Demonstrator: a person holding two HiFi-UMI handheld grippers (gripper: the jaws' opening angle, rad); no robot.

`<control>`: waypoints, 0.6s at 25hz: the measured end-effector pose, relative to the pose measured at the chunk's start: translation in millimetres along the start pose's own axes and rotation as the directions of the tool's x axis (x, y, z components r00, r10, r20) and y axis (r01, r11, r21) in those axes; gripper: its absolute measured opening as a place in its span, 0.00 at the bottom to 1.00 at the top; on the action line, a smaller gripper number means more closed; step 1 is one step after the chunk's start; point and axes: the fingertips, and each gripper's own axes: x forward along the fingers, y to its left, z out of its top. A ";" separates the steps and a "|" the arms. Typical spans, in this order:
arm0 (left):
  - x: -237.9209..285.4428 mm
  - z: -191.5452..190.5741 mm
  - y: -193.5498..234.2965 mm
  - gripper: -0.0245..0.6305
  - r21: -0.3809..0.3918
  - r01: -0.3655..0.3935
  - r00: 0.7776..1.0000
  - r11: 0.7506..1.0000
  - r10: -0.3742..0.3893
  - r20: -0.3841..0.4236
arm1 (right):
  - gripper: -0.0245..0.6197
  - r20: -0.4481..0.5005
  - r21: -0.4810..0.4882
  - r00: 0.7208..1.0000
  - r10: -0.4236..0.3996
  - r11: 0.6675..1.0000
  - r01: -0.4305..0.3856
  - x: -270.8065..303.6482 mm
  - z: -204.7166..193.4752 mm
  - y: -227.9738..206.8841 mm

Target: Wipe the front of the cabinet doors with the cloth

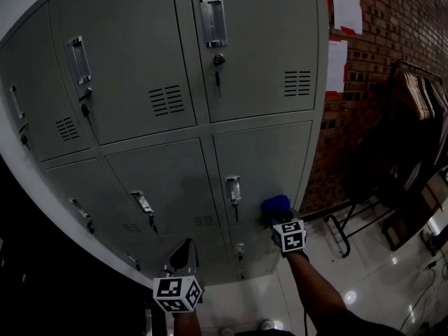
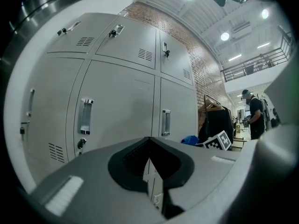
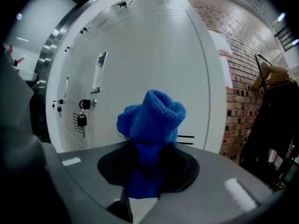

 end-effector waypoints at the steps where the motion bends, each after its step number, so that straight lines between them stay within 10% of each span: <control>1: -1.0 -0.1 1.8 0.06 -0.002 -0.004 1.000 1.000 0.004 0.000 | 0.22 -0.002 0.001 1.000 0.007 1.000 -0.007 0.7 1.3 6.5; 15: -8.3 -0.4 12.2 0.06 -0.019 -0.021 1.000 1.000 0.021 0.008 | 0.20 -0.009 -0.024 0.981 0.195 0.980 -0.196 21.1 17.2 119.5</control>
